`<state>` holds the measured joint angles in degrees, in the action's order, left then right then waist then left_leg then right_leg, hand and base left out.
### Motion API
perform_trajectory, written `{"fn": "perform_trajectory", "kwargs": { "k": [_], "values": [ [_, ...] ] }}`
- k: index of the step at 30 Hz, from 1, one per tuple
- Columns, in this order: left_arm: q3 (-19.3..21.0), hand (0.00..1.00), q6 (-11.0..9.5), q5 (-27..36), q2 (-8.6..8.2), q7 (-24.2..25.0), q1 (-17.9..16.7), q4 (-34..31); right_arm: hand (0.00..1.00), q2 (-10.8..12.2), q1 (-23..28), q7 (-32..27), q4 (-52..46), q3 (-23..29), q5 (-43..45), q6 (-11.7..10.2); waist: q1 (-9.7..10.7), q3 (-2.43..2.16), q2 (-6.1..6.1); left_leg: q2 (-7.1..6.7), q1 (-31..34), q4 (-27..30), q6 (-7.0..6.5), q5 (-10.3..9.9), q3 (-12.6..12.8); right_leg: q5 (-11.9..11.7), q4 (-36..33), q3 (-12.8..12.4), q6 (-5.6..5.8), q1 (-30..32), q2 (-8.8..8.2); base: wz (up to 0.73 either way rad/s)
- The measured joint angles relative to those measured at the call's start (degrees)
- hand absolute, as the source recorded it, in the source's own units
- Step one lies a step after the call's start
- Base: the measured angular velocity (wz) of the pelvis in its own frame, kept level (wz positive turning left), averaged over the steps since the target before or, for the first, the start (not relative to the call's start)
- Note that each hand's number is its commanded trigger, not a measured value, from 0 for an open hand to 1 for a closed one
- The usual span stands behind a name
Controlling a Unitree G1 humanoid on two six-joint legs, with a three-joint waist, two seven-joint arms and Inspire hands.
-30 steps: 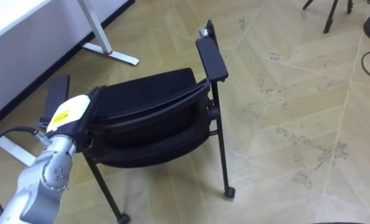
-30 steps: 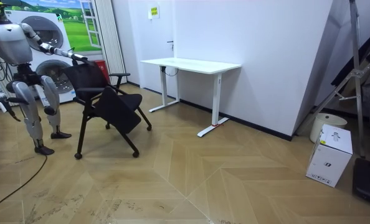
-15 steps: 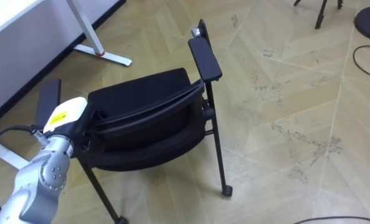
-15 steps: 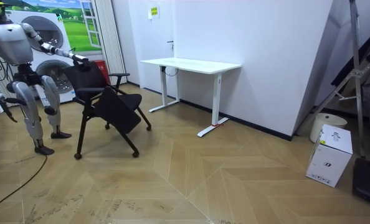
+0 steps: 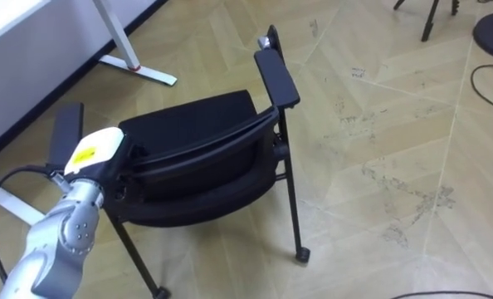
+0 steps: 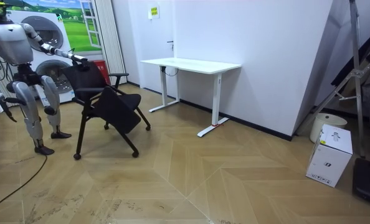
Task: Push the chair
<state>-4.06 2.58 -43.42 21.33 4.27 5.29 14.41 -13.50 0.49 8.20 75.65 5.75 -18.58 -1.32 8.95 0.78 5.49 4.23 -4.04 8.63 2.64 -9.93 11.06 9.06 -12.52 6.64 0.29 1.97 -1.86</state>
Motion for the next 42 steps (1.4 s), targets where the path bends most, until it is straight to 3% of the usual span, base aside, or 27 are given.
{"fn": "perform_trajectory", "kwargs": {
  "k": [9,14,19,24,29,37,42],
  "values": [
    [-0.55,1.0,-0.36,-0.6,-0.05,-0.84,-3.12,-5.43,0.0,1.62,-0.19,-2.66,-0.28,1.07,0.98,-1.47,-0.05,-0.02,-0.88,0.12,0.66,-0.02,0.0,0.0,-0.41,0.0,0.16,1.3,0.0,0.04,-0.06,0.07],
    [-0.55,1.0,-0.74,-0.83,0.08,-2.6,-3.66,-5.45,0.0,1.53,-0.73,-9.51,-6.64,3.39,2.59,-1.88,0.01,-0.02,-1.75,0.07,0.53,-0.12,0.0,0.0,-0.42,0.0,-0.1,1.14,0.0,0.04,-0.1,0.0],
    [-0.67,1.0,-0.88,-1.15,0.01,-2.96,-3.78,-5.42,0.0,0.95,-2.81,-15.5,-11.76,3.4,12.47,-2.99,-0.11,-0.13,-2.27,0.07,0.47,-0.11,0.0,0.0,-0.47,-0.02,-0.17,1.29,-0.03,0.09,-0.1,0.0],
    [-0.83,1.0,-1.28,-1.31,-0.42,-3.55,-4.11,-5.41,0.0,0.43,-2.75,-21.05,-23.04,2.18,25.64,-2.98,-1.57,-0.23,-2.39,0.09,0.42,0.12,0.0,0.0,0.18,-0.11,-0.99,0.27,-0.18,0.76,0.0,-0.11],
    [-0.84,1.0,-1.24,-1.3,-0.32,-3.74,-5.24,-6.0,0.0,-0.22,-1.5,-22.75,-36.05,-0.7,36.51,-2.82,-2.43,-0.77,-2.99,0.13,-0.2,0.12,0.0,0.0,0.56,-0.12,-1.17,-0.84,-0.18,0.77,0.17,-0.13],
    [-0.87,1.0,-1.65,-1.85,-0.51,-3.57,-5.45,-5.98,0.0,-0.49,-1.49,-24.59,-48.88,-6.16,49.3,-2.93,-3.71,-0.77,-3.48,0.12,-1.22,-0.01,0.0,0.0,1.17,-0.14,-1.18,-1.6,-0.22,0.34,0.29,-0.05],
    [-0.88,1.0,-2.71,-2.23,-0.48,-3.51,-5.41,-6.31,0.0,-2.85,-1.49,-24.06,-56.38,-8.94,54.62,-2.91,-3.99,-0.67,-3.77,0.12,-1.11,-0.15,0.0,0.0,1.08,-0.14,-1.17,-1.25,-0.21,0.28,0.19,0.03]
  ]
}}
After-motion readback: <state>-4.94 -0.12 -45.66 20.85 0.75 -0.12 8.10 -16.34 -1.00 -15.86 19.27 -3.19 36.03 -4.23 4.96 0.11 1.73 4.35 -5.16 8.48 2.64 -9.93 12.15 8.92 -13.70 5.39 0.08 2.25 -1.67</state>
